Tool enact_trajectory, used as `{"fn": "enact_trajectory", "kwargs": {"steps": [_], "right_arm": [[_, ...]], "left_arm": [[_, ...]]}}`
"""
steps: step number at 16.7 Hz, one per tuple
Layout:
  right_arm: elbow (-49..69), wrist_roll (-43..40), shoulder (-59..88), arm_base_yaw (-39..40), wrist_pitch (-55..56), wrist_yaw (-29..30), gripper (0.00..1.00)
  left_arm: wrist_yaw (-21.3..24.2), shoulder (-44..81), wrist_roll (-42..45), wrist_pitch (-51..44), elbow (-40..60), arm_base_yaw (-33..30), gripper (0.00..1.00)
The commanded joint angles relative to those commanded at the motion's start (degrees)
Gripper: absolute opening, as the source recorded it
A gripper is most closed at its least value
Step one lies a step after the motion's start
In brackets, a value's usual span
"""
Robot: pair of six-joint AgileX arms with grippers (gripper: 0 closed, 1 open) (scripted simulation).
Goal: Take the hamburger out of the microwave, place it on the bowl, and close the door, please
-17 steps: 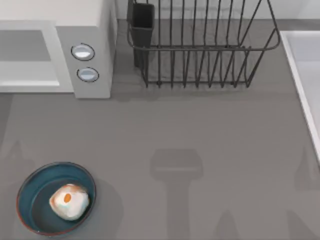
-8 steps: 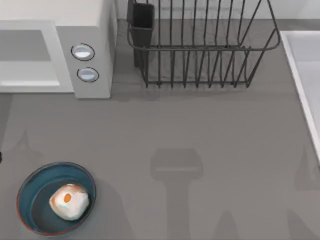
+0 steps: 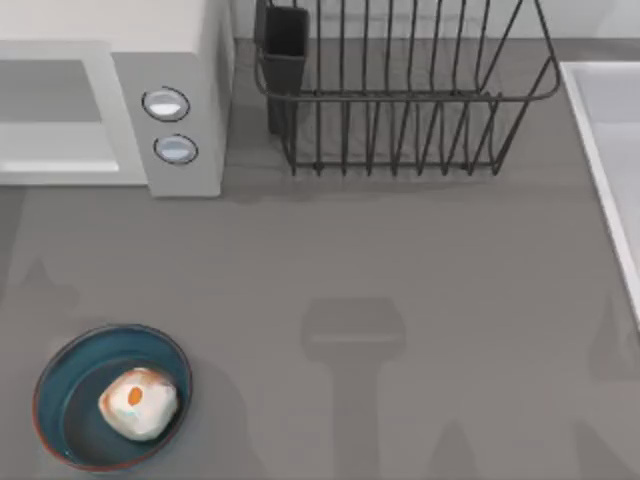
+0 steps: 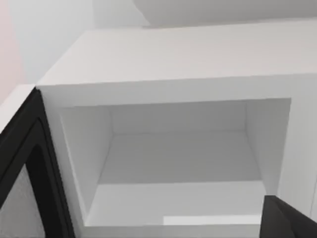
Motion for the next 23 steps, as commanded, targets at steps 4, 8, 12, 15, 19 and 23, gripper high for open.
{"fn": "enact_trajectory", "kwargs": {"steps": [4, 8, 12, 15, 19, 23], "right_arm": [[0.00, 0.00, 0.00, 0.00, 0.00, 0.00, 1.00], [0.00, 0.00, 0.00, 0.00, 0.00, 0.00, 1.00], [0.00, 0.00, 0.00, 0.00, 0.00, 0.00, 1.00], [0.00, 0.00, 0.00, 0.00, 0.00, 0.00, 1.00], [0.00, 0.00, 0.00, 0.00, 0.00, 0.00, 1.00], [0.00, 0.00, 0.00, 0.00, 0.00, 0.00, 1.00]], "left_arm": [[6.17, 15.29, 9.54, -8.95, 12.85, 10.07, 0.00], [13.91, 35.21, 21.68, -20.49, 29.12, 22.77, 0.00], [21.32, 54.88, 33.56, -31.98, 44.84, 35.04, 0.00], [25.77, 66.71, 40.78, -39.07, 54.43, 42.44, 0.00], [29.30, 75.65, 46.62, -44.87, 61.81, 48.35, 0.00], [29.71, 76.62, 47.31, -45.57, 62.66, 49.05, 0.00]]}}
